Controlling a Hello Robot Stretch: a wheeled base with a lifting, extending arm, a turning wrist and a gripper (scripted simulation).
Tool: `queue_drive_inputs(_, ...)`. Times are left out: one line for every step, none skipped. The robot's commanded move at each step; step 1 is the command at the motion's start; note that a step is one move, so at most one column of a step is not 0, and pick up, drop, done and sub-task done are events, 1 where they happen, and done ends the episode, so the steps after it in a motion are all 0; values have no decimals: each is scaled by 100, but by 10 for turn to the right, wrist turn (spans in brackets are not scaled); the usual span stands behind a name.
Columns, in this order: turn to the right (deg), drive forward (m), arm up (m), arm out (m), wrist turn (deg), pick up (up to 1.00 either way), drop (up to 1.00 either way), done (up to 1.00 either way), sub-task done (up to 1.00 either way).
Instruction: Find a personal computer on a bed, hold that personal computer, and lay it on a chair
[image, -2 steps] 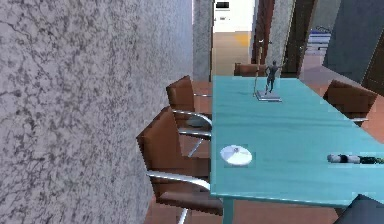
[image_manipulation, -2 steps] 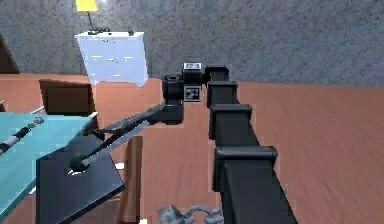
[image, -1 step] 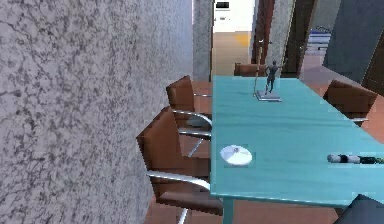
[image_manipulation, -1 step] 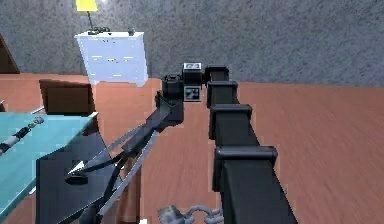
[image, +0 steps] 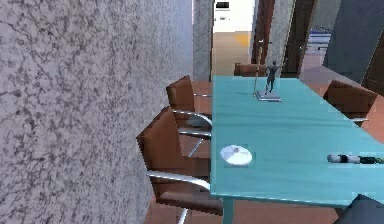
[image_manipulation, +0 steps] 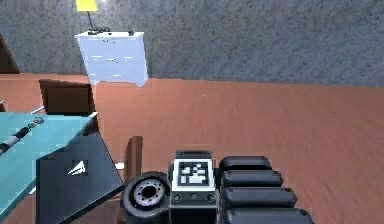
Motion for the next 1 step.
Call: queue_drive_inputs(-300, 0, 0, 0, 0, 0, 0, 0, 0)
